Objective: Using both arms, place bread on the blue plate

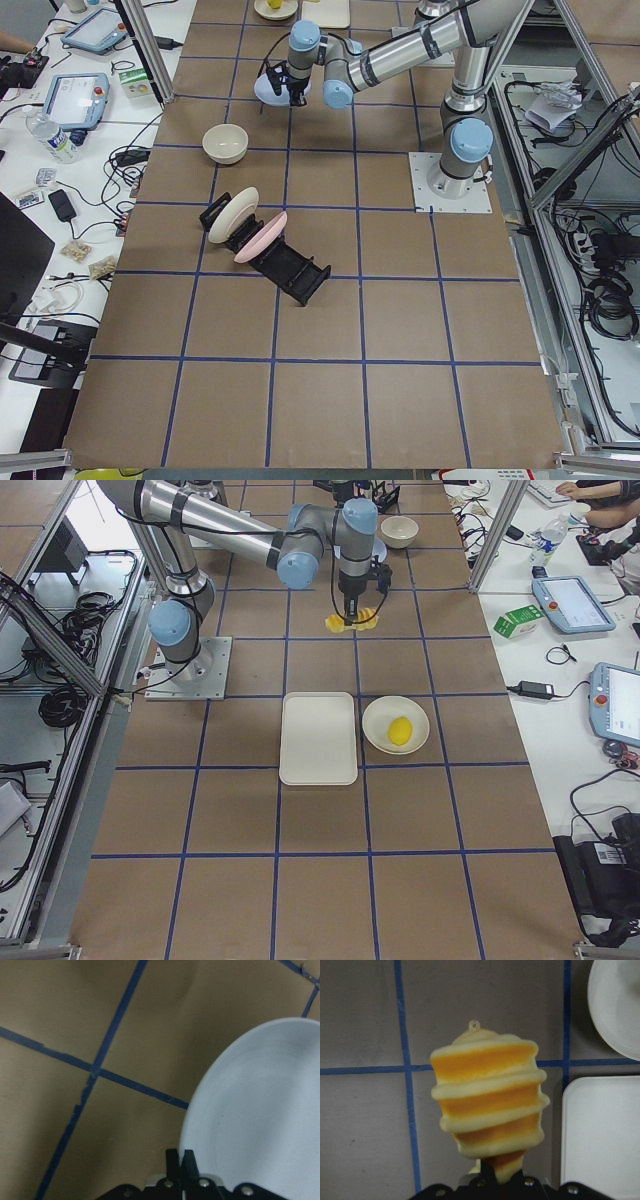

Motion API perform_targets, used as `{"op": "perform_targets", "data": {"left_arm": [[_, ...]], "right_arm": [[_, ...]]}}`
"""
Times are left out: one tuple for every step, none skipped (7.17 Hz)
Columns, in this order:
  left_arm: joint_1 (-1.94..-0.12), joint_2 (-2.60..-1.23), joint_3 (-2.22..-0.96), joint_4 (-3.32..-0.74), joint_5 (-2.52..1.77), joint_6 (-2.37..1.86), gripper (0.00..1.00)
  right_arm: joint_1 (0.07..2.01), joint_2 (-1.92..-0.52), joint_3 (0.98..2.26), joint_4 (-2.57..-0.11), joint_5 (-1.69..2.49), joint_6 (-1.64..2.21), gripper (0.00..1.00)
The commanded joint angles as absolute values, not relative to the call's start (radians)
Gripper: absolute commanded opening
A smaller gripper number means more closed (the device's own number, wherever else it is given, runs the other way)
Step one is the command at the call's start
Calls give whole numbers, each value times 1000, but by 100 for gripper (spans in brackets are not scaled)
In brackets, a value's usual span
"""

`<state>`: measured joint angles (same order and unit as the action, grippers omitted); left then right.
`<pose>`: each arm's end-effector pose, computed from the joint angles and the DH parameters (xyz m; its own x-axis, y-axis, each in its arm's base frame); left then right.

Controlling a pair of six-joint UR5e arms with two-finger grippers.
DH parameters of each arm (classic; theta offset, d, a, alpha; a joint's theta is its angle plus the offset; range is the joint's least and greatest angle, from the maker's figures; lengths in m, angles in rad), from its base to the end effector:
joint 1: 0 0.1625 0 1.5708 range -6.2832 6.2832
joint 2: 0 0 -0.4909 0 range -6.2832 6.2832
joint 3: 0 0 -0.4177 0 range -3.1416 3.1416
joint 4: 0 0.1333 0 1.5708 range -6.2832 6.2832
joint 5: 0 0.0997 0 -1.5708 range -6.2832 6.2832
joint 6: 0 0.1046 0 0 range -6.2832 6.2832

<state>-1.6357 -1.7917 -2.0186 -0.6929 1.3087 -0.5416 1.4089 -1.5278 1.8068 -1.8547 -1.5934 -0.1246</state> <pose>-0.1960 -0.5422 0.3044 -0.8556 -0.4035 0.3242 -0.4407 0.8964 -0.0473 0.0449 -0.5371 0.4338 -0.9990 0.0374 0.0230 0.0373 0.9993 -0.0021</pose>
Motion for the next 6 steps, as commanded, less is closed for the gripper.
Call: {"op": "perform_targets", "data": {"left_arm": [[-1681, -1902, -2063, -523, 1286, -558, 0], [-1722, -1933, -2062, -520, 1296, -560, 0], [-1730, -1945, -2065, -522, 1296, -560, 0], [-1733, -1945, -2066, -520, 1298, -545, 0], [-1733, -1945, -2066, -520, 1368, -529, 99], [-1732, -1919, -2059, -519, 1462, -499, 100]], "right_arm": [[1570, -1503, 1801, -1864, -1563, 73, 0], [1630, -1487, 1801, -1867, -1565, 133, 0], [1673, -1462, 1801, -1902, -1563, 176, 0], [1718, -1444, 1801, -1933, -1559, 219, 0], [1748, -1425, 1799, -1951, -1533, 257, 0], [1773, -1398, 1799, -2000, -1523, 267, 0]]}}
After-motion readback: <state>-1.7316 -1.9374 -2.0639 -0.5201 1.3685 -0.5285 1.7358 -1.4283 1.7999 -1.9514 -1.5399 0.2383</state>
